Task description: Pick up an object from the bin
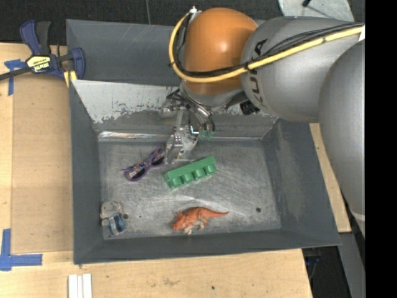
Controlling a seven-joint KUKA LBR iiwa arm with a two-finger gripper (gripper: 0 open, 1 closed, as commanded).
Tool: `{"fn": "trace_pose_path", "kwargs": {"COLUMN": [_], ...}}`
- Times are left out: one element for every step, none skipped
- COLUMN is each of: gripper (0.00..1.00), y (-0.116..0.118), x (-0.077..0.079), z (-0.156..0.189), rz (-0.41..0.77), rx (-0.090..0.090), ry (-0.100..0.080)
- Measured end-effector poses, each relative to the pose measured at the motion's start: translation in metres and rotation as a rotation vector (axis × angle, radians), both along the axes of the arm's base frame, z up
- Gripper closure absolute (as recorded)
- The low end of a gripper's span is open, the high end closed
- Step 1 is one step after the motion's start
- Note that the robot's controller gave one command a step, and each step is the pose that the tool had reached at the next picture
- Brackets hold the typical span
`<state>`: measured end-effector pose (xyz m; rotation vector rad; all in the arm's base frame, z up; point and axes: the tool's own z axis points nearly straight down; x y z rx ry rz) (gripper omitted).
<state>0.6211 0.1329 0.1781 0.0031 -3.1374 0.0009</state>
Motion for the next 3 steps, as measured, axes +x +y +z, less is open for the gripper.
{"fn": "trace_pose_path", "kwargs": {"gripper": [0.00, 0.00, 1.00], "y": [0.000, -0.013, 0.007], "x": [0.002, -0.007, -0.003], "z": [0.004, -0.050, -0.099], "rz": [-0.002, 0.059, 0.112], "rx": [0.002, 0.002, 0.003], "ry": [-0.007, -0.013, -0.009]}}
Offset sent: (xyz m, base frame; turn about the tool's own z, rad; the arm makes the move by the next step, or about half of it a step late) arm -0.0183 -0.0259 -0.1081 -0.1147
